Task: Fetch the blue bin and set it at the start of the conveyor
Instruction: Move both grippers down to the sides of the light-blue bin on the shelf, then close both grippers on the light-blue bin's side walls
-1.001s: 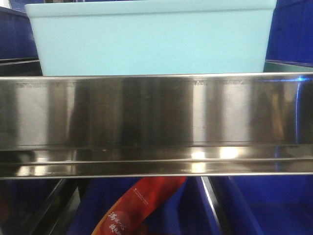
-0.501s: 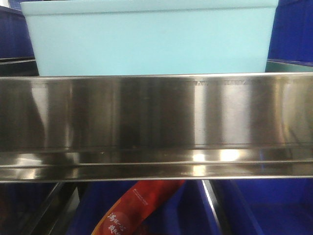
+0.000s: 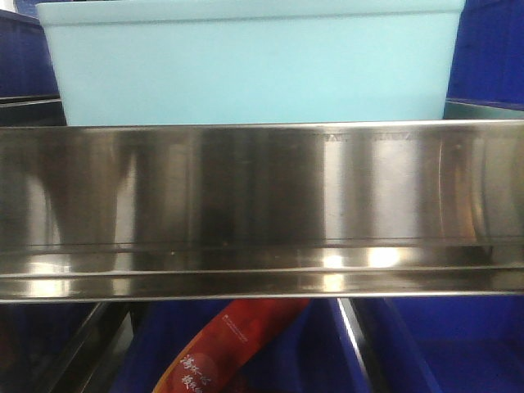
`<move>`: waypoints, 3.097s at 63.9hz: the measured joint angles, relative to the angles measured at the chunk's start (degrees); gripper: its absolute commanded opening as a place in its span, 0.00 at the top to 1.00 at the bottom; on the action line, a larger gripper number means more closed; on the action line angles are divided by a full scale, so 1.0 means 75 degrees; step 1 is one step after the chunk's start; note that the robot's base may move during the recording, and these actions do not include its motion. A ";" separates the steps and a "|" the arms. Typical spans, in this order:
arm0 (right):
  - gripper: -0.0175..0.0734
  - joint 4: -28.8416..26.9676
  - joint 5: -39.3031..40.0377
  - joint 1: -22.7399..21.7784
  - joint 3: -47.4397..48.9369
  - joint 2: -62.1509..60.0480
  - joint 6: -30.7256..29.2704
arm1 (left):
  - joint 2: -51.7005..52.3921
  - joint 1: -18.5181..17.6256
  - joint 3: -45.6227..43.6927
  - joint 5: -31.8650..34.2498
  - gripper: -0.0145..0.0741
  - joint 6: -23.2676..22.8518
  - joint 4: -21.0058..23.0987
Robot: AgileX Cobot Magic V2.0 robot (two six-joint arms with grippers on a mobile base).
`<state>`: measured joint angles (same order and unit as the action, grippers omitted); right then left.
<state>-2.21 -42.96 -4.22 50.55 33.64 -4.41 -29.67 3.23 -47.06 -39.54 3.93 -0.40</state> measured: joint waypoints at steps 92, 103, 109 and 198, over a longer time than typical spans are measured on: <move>0.96 0.0818 -0.1501 0.2037 0.5430 0.7111 0.2656 | -0.7848 -0.3386 -0.5983 -0.1550 0.96 -0.4727 -0.2329; 0.96 0.0921 -0.1921 0.2408 0.6172 0.7931 0.2703 | -0.8546 -0.3343 -0.6467 -0.2128 0.96 -0.4791 -0.2392; 0.96 0.0933 -0.2148 0.2516 0.6542 0.8323 0.2744 | -0.8792 -0.3324 -0.6588 -0.2264 0.96 -0.4791 -0.2406; 0.54 0.1124 -0.3049 0.2567 0.6957 0.9523 0.3061 | -0.9800 -0.2956 -0.6706 -0.2471 0.57 -0.4161 -0.1900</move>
<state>6.22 -65.82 15.03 102.73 105.06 18.55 -103.16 -18.94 -97.36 -58.07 -27.28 -14.65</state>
